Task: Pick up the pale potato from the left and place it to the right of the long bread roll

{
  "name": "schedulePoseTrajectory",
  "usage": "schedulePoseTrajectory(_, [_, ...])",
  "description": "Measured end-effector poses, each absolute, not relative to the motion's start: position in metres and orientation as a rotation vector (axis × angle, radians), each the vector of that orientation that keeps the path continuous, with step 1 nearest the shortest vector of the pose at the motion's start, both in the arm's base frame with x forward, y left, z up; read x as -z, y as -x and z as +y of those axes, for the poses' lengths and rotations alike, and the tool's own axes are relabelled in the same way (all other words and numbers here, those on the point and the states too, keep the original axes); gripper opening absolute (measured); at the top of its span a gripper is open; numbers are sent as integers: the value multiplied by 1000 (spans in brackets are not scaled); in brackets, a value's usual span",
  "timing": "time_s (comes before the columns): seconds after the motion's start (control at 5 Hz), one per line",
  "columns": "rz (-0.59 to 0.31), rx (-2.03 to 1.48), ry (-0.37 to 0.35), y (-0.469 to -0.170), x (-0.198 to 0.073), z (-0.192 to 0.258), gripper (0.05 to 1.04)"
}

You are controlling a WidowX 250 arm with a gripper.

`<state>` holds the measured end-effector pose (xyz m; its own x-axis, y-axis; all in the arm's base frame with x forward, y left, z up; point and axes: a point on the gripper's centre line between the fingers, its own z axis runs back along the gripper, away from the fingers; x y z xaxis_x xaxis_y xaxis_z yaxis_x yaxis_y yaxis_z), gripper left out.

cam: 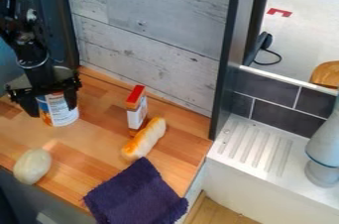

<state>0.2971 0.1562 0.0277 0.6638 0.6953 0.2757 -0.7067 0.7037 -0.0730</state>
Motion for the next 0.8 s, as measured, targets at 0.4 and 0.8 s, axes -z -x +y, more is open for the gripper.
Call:
schedulePoseTrajectory(0.4, [-249,-782,-40,-293,-15,146,1001])
schedulePoseTrajectory(0.8, [-241,-573,-47,-288,-27,124,1001])
